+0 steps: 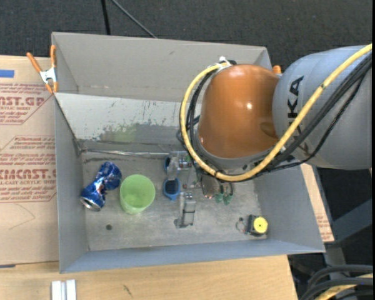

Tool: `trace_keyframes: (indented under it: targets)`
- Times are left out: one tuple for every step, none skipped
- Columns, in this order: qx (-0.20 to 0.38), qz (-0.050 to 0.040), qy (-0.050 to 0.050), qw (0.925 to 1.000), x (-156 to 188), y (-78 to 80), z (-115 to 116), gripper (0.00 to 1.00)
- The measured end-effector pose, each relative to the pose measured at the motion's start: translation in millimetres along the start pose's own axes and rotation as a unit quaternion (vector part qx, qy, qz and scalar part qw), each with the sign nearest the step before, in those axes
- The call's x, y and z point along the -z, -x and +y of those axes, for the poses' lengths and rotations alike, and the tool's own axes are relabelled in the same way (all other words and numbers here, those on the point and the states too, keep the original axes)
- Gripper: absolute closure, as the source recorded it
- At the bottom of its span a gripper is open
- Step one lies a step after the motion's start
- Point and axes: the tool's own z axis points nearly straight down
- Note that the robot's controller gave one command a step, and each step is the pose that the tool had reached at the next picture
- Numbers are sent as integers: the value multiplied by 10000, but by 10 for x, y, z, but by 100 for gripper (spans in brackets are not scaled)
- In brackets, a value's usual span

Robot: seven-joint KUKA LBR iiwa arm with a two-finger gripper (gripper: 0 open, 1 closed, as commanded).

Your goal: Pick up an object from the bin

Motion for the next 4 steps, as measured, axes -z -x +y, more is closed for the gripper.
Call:
trace_keyframes:
  targets:
    - [344,11,-16,9994,-661,543,-229,0]
    - [-845,22,-2,9964,-1672,776,492,0]
    - [-854,4,-5,9963,-1646,791,471,100]
    - [-953,-36,12,9954,-618,721,467,100]
